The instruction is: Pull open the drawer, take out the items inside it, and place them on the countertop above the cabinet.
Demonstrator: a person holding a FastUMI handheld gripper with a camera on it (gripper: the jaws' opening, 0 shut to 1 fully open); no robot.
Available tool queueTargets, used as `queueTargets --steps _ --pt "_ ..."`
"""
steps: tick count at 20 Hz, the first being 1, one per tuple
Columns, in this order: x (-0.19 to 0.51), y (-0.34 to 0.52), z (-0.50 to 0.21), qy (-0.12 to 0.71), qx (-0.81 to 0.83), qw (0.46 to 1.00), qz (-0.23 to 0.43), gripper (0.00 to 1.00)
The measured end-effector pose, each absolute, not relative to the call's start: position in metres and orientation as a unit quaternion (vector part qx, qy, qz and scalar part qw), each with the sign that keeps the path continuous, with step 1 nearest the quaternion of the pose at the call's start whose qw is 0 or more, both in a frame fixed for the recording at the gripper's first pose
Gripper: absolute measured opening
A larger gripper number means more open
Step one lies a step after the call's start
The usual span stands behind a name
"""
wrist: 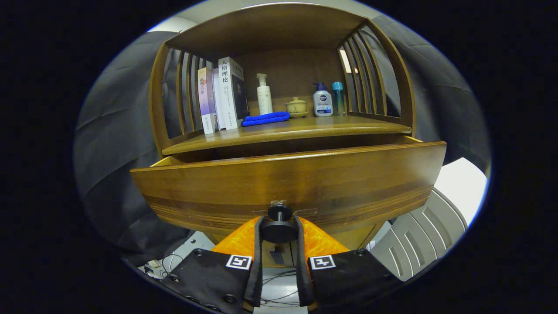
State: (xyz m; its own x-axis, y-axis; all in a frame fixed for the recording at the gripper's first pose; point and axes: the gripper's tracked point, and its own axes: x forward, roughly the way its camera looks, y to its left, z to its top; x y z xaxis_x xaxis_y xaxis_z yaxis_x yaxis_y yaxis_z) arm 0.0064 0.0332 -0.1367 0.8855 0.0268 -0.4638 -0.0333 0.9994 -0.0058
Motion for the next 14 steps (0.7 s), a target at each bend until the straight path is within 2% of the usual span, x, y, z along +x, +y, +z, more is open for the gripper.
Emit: queueTargets --steps 14 --pt "-0.038 0.032 -0.139 0.260 -0.016 0.965 0.024 0.34"
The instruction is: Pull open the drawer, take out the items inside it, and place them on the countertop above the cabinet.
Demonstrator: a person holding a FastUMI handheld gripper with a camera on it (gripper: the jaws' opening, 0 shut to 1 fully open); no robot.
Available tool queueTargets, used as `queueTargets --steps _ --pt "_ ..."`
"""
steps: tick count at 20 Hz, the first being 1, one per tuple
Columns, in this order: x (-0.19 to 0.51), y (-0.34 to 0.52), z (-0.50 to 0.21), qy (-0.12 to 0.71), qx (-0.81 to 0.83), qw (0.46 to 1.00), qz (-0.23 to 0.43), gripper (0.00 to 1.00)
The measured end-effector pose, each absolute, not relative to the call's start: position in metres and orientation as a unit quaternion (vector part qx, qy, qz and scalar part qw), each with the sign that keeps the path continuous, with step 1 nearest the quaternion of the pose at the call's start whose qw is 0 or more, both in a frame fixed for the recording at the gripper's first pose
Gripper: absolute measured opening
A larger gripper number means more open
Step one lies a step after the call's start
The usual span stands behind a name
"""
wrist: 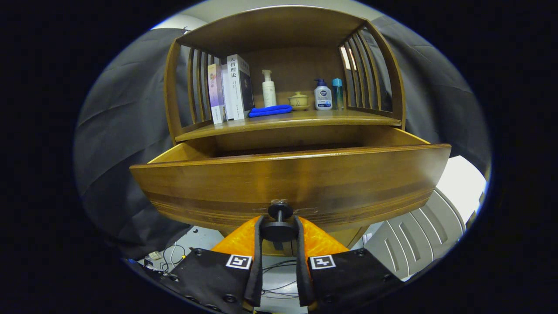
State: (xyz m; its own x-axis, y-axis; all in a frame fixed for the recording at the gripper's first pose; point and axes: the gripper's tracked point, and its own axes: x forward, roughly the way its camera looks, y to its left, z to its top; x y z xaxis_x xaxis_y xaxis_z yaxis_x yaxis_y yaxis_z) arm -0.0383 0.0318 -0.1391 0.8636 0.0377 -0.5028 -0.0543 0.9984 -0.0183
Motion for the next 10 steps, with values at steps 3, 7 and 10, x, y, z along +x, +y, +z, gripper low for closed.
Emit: queueTargets --steps 3,7,10 --pt "-0.038 0.032 -0.139 0.265 -0.007 0.964 0.025 0.35" --pt "-0.044 0.030 -0.129 0.255 -0.003 0.967 0.029 0.47" --pt "-0.045 0.028 -0.107 0.222 -0.030 0.974 0.034 0.61"
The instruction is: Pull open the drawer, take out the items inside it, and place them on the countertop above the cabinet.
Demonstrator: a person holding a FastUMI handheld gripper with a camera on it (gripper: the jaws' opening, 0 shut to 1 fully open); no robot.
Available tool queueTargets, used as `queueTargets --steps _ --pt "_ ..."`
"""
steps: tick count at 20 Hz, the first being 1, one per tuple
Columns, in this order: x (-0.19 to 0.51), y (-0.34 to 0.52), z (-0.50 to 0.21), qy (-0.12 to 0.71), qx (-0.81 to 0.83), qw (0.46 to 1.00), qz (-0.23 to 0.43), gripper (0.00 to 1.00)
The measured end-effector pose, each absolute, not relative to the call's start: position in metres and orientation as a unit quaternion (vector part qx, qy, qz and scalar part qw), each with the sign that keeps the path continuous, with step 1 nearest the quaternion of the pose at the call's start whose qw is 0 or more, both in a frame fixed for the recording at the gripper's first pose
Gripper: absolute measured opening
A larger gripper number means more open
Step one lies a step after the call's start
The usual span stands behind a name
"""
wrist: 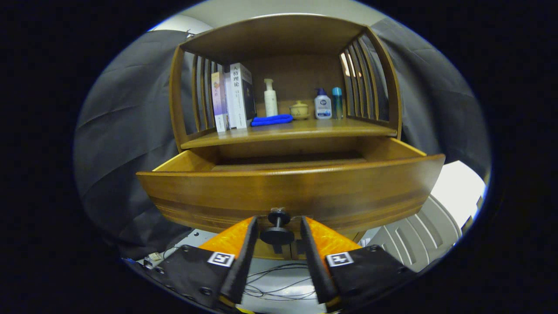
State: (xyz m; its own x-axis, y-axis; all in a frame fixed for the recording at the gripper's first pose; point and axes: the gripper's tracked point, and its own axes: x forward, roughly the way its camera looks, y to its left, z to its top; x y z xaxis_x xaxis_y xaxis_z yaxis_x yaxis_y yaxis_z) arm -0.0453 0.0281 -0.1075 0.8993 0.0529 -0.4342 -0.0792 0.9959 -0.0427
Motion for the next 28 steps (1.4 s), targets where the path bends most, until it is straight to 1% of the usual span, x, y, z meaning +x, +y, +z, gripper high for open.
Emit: queueTargets --steps 4,7,10,14,18,23,28 --pt "-0.047 0.029 -0.070 0.173 -0.049 0.983 0.048 1.00" --pt "-0.044 0.035 -0.036 0.131 -0.048 0.988 0.067 1.00" --pt "-0.034 0.038 -0.010 0.123 -0.046 0.988 0.080 0.99" --pt "-0.006 0.043 0.003 0.160 -0.020 0.982 0.094 1.00" --pt "0.021 0.044 0.006 0.196 -0.036 0.975 0.103 0.99" --pt "0.050 0.050 -0.009 0.254 -0.062 0.958 0.117 0.98" --pt "0.067 0.053 -0.042 0.324 -0.066 0.936 0.121 0.99"
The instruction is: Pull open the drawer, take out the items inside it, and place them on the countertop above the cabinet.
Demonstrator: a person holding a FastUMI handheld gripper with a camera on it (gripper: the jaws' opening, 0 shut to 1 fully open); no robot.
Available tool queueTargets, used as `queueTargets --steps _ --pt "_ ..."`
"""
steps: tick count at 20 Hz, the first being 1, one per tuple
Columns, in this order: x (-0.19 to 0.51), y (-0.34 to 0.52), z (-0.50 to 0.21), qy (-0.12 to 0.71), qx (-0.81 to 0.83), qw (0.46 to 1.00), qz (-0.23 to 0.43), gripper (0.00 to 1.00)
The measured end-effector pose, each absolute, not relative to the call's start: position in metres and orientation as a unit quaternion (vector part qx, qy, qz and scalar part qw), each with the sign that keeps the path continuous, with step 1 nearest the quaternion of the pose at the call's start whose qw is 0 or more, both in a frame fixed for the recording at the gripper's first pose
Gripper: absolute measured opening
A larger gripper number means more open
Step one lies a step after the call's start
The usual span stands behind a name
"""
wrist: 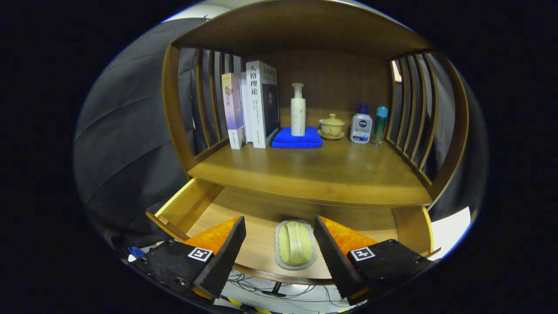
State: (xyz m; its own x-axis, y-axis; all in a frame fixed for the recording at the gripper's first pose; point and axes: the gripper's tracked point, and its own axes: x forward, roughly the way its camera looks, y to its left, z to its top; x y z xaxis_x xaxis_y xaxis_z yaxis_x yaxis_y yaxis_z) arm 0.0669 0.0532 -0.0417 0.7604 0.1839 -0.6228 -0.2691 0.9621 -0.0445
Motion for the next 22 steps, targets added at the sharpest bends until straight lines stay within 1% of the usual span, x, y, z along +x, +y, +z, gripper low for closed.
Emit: queueTargets --steps 6,13,14,16,17,18,19,22 --pt "0.081 0.044 -0.083 0.390 -0.060 0.913 0.103 0.98" --pt "0.088 0.039 -0.111 0.422 -0.071 0.899 0.091 0.98" --pt "0.090 0.039 -0.115 0.425 -0.068 0.898 0.090 0.95" --pt "0.090 0.039 -0.121 0.433 -0.067 0.895 0.088 0.81" --pt "0.089 0.037 -0.124 0.438 -0.067 0.892 0.085 0.77" --pt "0.089 0.037 -0.128 0.444 -0.069 0.889 0.085 0.72" --pt "0.088 0.036 -0.131 0.448 -0.072 0.887 0.084 0.73" --pt "0.090 0.035 -0.136 0.448 -0.065 0.889 0.077 0.44"
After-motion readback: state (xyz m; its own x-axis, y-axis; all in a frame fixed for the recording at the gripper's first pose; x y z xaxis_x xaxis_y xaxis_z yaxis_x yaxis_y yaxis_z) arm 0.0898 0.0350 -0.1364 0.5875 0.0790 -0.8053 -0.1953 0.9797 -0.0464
